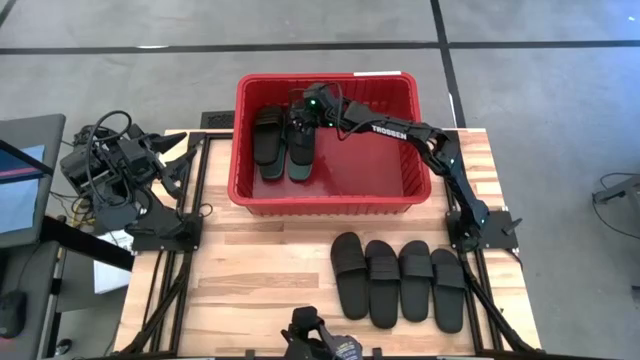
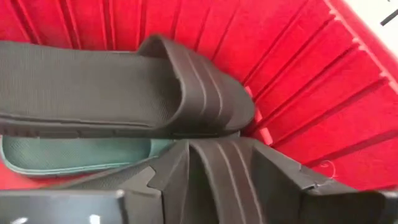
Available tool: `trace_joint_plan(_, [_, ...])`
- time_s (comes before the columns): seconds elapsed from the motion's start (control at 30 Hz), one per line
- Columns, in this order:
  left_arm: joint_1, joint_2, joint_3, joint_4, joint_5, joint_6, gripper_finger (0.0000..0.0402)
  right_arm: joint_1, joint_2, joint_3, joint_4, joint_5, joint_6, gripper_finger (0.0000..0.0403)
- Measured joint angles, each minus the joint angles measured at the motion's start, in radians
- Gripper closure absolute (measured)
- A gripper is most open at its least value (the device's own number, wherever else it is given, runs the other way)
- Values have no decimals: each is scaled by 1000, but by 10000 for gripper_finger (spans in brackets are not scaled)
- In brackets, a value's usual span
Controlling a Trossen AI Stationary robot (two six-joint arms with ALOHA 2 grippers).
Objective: Pick and place slides into bin
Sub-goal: Put the black slide into the red bin
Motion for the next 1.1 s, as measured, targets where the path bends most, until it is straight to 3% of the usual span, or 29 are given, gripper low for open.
trace_joint_plan(0.27, [0,0,0,0,2,0,182,0,0,111,-132,-59,0,223])
trace_joint_plan(0.6, [0,0,0,-3,-2,33,182,20,0,333,-306,-117,-1,235])
trace_joint_plan(0.93, [0,0,0,-4,-2,41,182,27,-132,326,-365,-150,23,239])
trace_joint_plan(1.1, [0,0,0,-5,-3,67,182,29,-205,326,-471,-244,81,239])
